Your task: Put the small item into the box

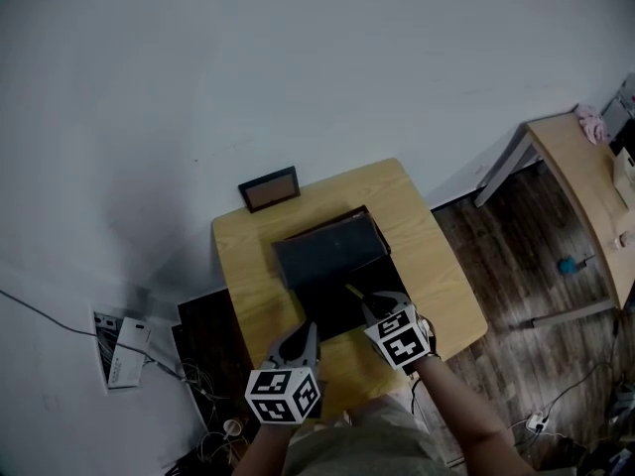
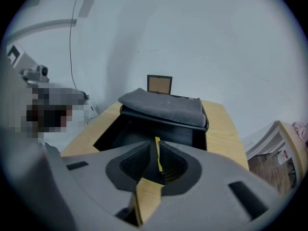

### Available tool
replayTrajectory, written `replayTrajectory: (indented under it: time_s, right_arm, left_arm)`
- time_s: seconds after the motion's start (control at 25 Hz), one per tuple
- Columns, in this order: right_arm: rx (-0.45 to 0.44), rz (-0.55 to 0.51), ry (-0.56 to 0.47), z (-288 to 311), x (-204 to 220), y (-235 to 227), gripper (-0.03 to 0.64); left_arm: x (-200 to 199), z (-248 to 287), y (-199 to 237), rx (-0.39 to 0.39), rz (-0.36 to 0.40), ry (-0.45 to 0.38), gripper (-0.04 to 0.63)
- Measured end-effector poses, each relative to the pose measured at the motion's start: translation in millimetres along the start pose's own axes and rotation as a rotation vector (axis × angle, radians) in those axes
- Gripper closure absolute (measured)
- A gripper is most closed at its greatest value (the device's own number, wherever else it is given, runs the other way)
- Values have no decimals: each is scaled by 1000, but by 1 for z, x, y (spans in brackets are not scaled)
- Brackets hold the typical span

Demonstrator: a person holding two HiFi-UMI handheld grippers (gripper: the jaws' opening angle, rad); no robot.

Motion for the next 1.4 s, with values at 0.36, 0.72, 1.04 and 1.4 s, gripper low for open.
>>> replayTrajectory:
  time_s: [0.36,0.72,1.04,1.4]
  right_arm:
    - [86,95,-216,-62,-10,20,601]
    - [133,189,-381,-118,-2,43,614]
    - [135,249,-473,-153,8,69,615]
    - [127,267,-519,-173,19,93,615]
  left_arm:
    - [-2,-24,-17,56,36,-25,592]
    - [2,-49,-39,114,77,-35,592]
    - [9,-72,-55,166,119,-42,592]
    - [22,-90,-57,185,130,-37,592]
Point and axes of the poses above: the fingertips, and each gripper's own axes: z forward along the fingers, y to its left, x out of its underside, the point moved 5 cm from there along -z, backward along the fingers, and after that the axes turned 1 degree about -x, right-handed, at the moved point
